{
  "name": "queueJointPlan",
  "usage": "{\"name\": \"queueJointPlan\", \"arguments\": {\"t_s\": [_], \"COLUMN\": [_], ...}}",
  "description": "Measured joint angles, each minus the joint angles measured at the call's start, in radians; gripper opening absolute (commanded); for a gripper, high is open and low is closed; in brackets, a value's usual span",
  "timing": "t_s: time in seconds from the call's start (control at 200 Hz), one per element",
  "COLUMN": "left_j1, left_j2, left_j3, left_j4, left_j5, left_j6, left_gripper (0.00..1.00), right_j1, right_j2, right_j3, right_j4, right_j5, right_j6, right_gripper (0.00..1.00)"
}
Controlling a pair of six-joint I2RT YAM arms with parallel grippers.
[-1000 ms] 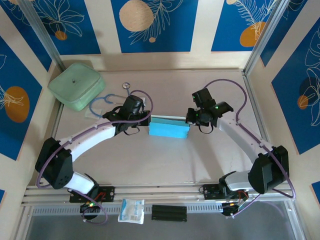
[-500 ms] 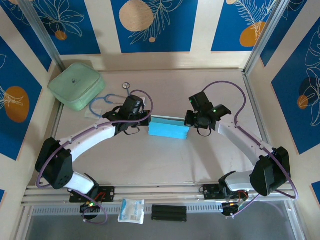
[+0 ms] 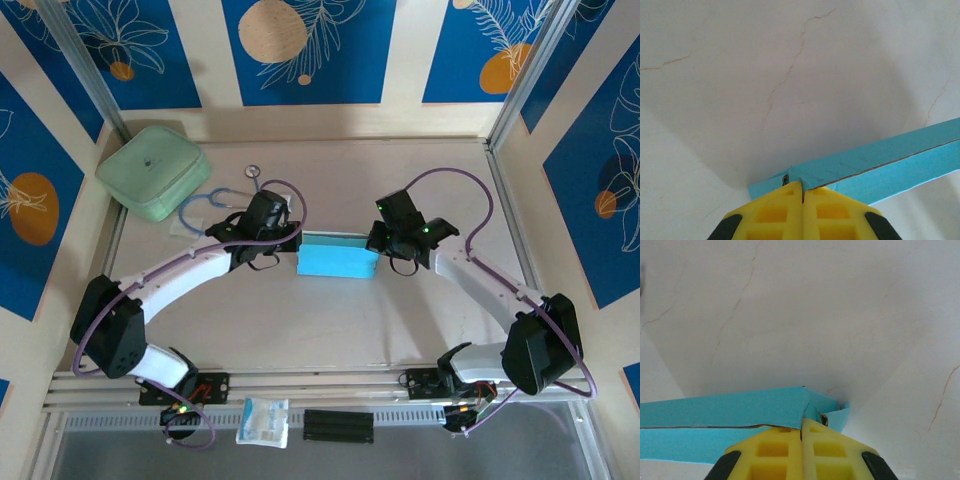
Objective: Fold the paper box
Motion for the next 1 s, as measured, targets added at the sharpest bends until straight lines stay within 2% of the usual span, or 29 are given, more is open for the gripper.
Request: {"name": "queueJointPlan", "arguments": {"t_s": [0.33, 0.905, 0.95, 1.0], "left_j1": [-0.003, -0.01, -0.01, -0.01], "left_j2": [0.0, -0.002, -0.002, -0.002], "left_j3": [0.0, 0.003, 0.003, 0.003], "left_j4": [0.004, 0.02, 0.02, 0.02], "left_j5": [0.001, 0.009, 0.009, 0.012], "left_j6": [0.0, 0.0, 0.0, 0.003], "left_gripper": [0.06, 0.05, 0.09, 0.21], "right_j1": [0.004, -0.017, -0.019, -0.021], "right_j2": [0.006, -0.015, -0.019, -0.024], "right_j3": [0.05, 0.008, 0.008, 0.007], "right_j4": [-0.109, -0.067, -0.068, -0.072], "right_j5": [0.014, 0.035, 0.028, 0.021], "right_j6": [-0.042, -0.095, -0.096, -0.098], "right_gripper": [0.04, 0.06, 0.05, 0.04]}}
